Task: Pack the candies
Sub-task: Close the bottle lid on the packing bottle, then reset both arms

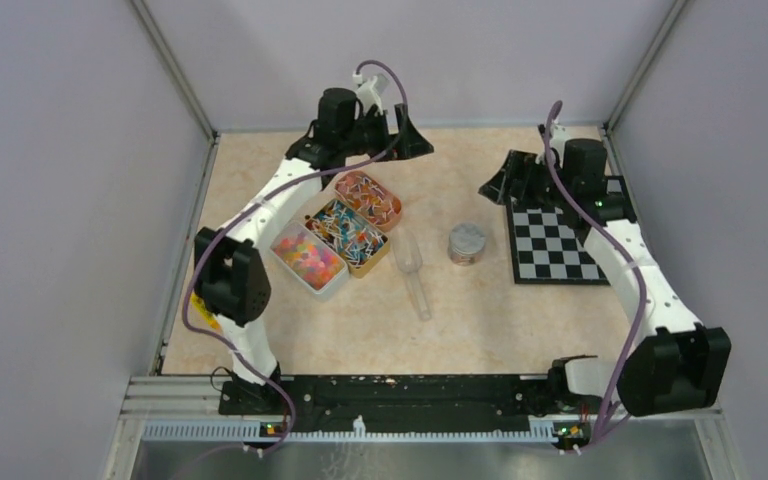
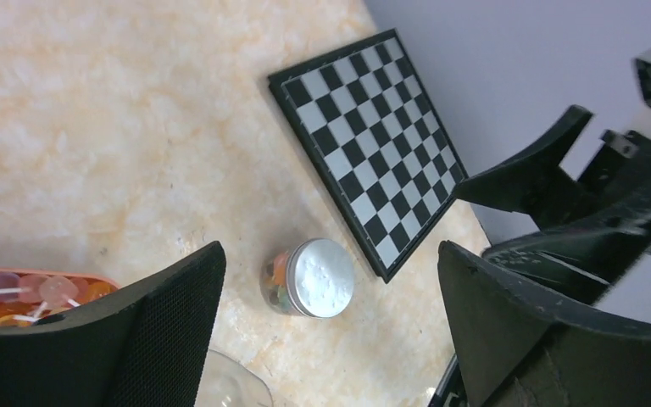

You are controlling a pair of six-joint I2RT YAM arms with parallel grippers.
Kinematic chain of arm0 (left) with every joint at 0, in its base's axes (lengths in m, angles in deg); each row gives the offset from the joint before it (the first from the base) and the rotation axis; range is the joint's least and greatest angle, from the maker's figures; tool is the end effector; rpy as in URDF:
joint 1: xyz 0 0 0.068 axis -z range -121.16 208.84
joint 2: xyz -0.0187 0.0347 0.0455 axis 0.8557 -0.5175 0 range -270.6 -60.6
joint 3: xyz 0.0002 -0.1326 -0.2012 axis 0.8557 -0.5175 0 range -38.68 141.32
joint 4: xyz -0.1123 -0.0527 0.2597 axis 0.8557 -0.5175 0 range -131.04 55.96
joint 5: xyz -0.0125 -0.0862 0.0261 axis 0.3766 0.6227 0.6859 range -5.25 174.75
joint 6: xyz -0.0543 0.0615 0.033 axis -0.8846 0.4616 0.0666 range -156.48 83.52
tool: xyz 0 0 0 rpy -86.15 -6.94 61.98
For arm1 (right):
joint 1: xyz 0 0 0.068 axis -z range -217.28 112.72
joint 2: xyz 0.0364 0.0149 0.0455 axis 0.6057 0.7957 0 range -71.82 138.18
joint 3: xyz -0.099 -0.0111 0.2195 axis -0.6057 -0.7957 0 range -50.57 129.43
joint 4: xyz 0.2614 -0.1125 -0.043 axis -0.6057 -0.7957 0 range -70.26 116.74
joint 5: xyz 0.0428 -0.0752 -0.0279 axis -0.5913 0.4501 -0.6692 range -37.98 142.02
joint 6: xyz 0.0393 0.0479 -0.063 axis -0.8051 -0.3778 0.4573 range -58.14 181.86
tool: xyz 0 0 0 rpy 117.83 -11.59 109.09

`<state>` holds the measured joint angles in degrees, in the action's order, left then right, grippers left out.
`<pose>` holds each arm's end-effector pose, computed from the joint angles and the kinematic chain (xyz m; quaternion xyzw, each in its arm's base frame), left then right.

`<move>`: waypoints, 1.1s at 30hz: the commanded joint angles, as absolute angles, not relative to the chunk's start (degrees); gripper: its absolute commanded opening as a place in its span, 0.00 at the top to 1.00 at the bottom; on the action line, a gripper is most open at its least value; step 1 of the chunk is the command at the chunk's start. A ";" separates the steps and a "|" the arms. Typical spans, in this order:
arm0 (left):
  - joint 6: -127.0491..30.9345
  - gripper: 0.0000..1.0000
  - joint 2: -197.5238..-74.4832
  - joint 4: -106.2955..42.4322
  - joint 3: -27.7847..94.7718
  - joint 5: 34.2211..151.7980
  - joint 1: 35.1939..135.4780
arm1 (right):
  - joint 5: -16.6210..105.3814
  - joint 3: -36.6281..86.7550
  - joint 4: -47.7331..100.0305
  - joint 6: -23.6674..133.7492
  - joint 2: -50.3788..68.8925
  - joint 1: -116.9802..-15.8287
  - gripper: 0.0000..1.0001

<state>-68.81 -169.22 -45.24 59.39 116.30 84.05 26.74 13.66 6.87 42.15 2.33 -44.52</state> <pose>0.4385 -0.2519 0.2891 0.1027 0.8046 -0.4572 0.3648 0.3548 0.0789 0.2758 -0.0174 0.8511 0.2981 0.4318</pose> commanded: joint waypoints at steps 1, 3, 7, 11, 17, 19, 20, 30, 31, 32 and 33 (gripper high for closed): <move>-60.85 0.02 -158.91 -48.90 60.23 116.82 84.71 | 30.79 12.18 0.24 46.27 -5.34 -45.17 0.12; -59.11 0.02 -155.44 -48.93 56.66 116.91 84.73 | 32.13 11.34 -0.36 46.67 -8.99 -45.14 0.12; -54.87 0.02 -148.46 -49.46 49.79 115.27 84.74 | 33.47 9.83 -1.12 47.80 -17.18 -45.11 0.11; -51.87 0.02 -140.08 -47.50 41.26 112.06 84.72 | 33.51 6.50 -1.12 46.35 -24.19 -45.14 0.11; -50.50 0.01 -126.65 -41.00 27.08 111.49 84.76 | 31.98 1.34 -0.31 44.24 -32.80 -45.11 0.11; -50.20 0.01 -123.56 -38.53 23.34 110.68 84.70 | 32.21 -1.54 1.72 43.30 -35.97 -45.10 0.11; -50.27 0.01 -122.34 -37.12 21.40 110.17 84.76 | 32.46 -3.38 3.42 42.55 -37.92 -45.10 0.11; -48.35 0.01 -116.93 -32.36 15.06 108.46 84.70 | 34.42 -6.75 5.81 40.55 -42.24 -45.11 0.10; -48.31 0.01 -116.94 -32.24 14.96 108.40 84.76 | 34.71 -6.76 5.70 40.52 -42.13 -45.14 0.10; -48.33 0.01 -116.92 -32.13 14.82 108.50 84.74 | 34.97 -6.86 5.80 40.31 -42.12 -45.11 0.10; -48.34 0.01 -116.93 -31.98 14.70 108.65 84.74 | 35.09 -6.95 5.90 40.06 -42.00 -45.10 0.10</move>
